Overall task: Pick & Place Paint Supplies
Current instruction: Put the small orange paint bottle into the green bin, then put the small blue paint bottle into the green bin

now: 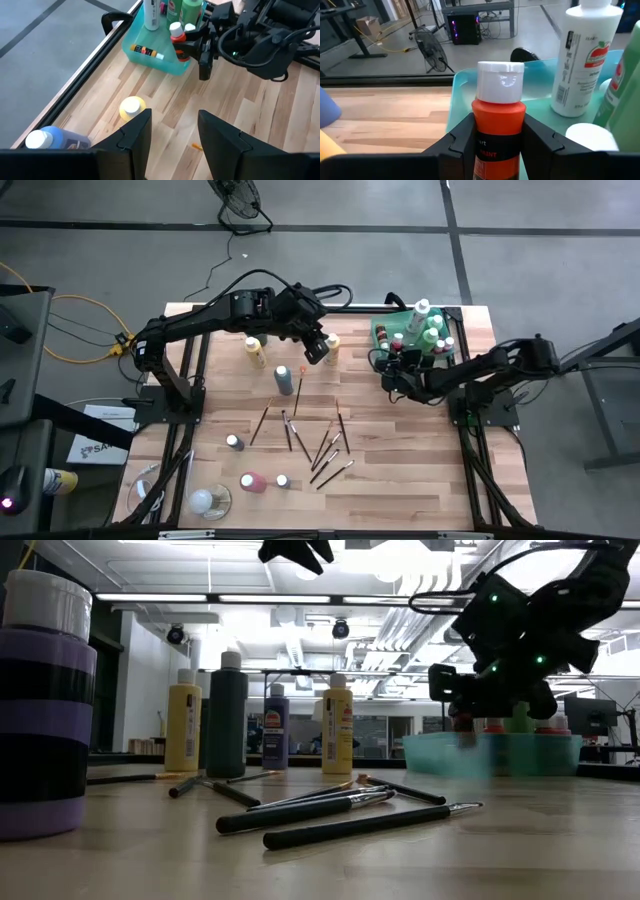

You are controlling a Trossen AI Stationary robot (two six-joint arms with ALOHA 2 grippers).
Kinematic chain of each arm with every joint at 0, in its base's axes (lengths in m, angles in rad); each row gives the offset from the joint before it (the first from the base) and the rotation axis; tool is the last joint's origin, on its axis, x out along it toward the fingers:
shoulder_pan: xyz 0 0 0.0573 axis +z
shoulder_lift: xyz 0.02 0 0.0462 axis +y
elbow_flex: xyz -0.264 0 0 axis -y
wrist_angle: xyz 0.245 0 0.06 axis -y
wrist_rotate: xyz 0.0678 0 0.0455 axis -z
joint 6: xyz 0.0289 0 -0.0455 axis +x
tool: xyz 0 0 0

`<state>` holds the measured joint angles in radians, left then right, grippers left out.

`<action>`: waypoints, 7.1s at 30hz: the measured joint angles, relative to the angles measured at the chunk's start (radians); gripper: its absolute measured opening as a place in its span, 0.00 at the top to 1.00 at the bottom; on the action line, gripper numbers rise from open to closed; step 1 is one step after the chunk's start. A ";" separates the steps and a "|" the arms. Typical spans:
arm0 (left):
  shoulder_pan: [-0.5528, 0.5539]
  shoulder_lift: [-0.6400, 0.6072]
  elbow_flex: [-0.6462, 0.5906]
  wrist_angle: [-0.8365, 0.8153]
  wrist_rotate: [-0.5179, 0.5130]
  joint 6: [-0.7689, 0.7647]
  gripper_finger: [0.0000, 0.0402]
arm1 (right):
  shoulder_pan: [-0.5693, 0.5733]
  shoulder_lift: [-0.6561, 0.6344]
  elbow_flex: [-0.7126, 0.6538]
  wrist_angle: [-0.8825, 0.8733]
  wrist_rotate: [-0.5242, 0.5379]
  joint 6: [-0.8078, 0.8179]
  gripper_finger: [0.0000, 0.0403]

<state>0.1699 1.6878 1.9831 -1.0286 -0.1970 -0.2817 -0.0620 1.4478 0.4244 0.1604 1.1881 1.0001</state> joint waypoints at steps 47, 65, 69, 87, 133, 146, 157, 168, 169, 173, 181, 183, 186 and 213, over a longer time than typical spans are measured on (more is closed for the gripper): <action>0.000 0.000 0.000 -0.008 0.001 0.016 0.61 | 0.009 0.022 0.000 -0.005 -0.126 -0.036 0.58; 0.000 0.000 0.000 -0.022 0.001 0.016 0.61 | 0.031 -0.032 0.000 0.008 -0.144 -0.093 0.38; 0.000 0.000 0.000 -0.022 0.001 0.016 0.61 | 0.055 -0.084 0.001 0.009 -0.150 -0.138 0.38; 0.004 0.000 0.000 -0.054 -0.022 0.055 0.61 | 0.193 -0.586 0.001 0.010 -0.233 -0.517 0.39; -0.571 -0.533 -0.962 -0.037 -0.031 -0.779 0.61 | 0.477 -0.965 0.002 -0.102 -0.128 -0.788 0.39; -1.048 -0.535 -1.111 -0.052 -0.364 -1.384 0.61 | 0.477 -0.965 0.002 -0.102 -0.129 -0.788 0.39; -1.236 -0.505 -1.149 -0.028 -0.384 -1.549 0.61 | 0.477 -0.965 0.001 -0.102 -0.129 -0.784 0.39; -1.328 -0.369 -1.149 -0.046 -0.375 -1.528 0.61 | 0.477 -0.964 0.001 -0.101 -0.129 -0.784 0.39; -1.328 -0.353 -1.149 -0.044 -0.374 -1.528 0.61 | 0.476 -0.964 0.001 -0.101 -0.129 -0.784 0.39; -1.328 -0.289 -1.149 -0.029 -0.370 -1.533 0.61 | 0.477 -0.964 0.001 -0.101 -0.129 -0.784 0.39; -1.328 -0.188 -1.158 0.079 -0.402 -1.548 0.61 | 0.477 -0.964 0.001 -0.101 -0.129 -0.784 0.39; -1.328 -0.178 -1.172 0.130 -0.403 -1.555 0.61 | 0.476 -0.964 0.001 -0.101 -0.129 -0.784 0.39; -1.328 -0.173 -1.197 0.187 -0.404 -1.550 0.61 | 0.477 -0.964 0.001 -0.101 -0.129 -0.784 0.39; -1.200 -0.156 -1.270 0.172 -0.471 -1.428 0.32 | 0.476 -0.964 0.001 -0.097 -0.121 -0.758 0.39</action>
<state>-1.0304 1.5315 0.7128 -0.8564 -0.6681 -1.7092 0.4145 0.4835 0.4255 0.0639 1.0670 0.2420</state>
